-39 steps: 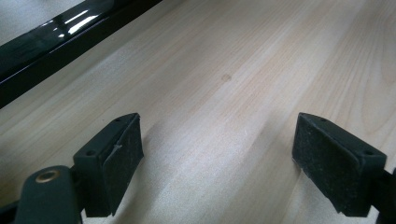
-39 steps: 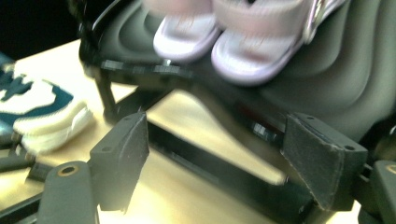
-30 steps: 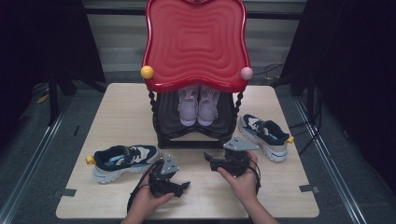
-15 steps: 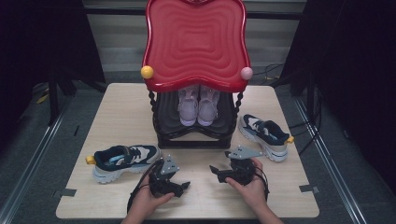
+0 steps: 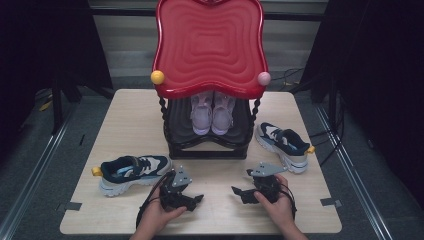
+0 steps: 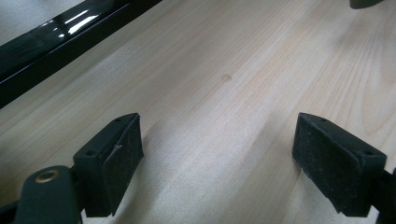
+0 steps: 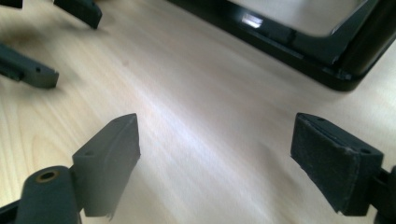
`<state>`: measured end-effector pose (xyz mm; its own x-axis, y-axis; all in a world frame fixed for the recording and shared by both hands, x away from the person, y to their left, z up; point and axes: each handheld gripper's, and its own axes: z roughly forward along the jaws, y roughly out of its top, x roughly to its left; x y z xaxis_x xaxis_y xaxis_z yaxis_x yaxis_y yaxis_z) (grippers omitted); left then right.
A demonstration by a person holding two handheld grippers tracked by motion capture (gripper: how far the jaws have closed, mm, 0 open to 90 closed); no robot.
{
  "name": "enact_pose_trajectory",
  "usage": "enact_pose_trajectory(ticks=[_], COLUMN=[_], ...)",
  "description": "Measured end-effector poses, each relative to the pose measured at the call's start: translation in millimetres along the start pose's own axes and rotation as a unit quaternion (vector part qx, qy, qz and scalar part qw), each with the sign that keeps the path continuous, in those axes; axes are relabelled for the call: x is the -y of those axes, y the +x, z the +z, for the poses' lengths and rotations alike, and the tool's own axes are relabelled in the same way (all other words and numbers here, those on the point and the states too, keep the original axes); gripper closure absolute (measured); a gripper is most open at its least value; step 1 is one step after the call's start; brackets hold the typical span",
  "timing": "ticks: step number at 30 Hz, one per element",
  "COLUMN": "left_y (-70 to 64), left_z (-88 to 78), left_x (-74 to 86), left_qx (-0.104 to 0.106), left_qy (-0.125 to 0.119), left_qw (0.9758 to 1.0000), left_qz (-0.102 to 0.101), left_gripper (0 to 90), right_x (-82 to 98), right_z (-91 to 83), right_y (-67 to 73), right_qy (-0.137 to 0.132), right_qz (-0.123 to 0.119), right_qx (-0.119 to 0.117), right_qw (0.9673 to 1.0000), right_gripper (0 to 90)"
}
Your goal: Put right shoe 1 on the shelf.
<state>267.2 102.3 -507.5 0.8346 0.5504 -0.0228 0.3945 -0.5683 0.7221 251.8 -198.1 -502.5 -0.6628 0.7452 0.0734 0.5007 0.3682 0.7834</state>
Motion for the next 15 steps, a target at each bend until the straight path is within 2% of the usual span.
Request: enact_pose_trajectory(ticks=[3,6,9,12,15], left_y=[0.0,0.0,-0.1,-0.1,-0.1], left_z=[0.0,0.0,0.0,0.1,0.1], left_x=[0.0,0.0,0.0,0.0,0.0], left_qx=[0.0,0.0,0.0,0.0,0.0], left_qy=[0.0,0.0,0.0,0.0,0.0], left_qw=[1.0,1.0,1.0,1.0,1.0], left_qz=[0.0,0.0,-0.001,-0.001,-0.001], left_gripper=[15.8,15.8,15.8,15.8,15.7], right_x=[3.4,6.6,10.1,13.1,14.0], right_z=[-2.0,-4.4,-6.3,-6.1,-6.5], right_y=[-3.5,-5.9,-8.0,-9.8,-10.0], right_qy=[0.012,0.02,0.025,0.042,0.045], right_qz=[0.003,-0.007,-0.005,-0.014,-0.026], right_qx=[-0.006,-0.001,-0.001,-0.001,0.001], right_qw=[0.9999,0.9998,0.9997,0.999,0.9987], right_gripper=[15.4,15.4,15.5,15.3,15.2])
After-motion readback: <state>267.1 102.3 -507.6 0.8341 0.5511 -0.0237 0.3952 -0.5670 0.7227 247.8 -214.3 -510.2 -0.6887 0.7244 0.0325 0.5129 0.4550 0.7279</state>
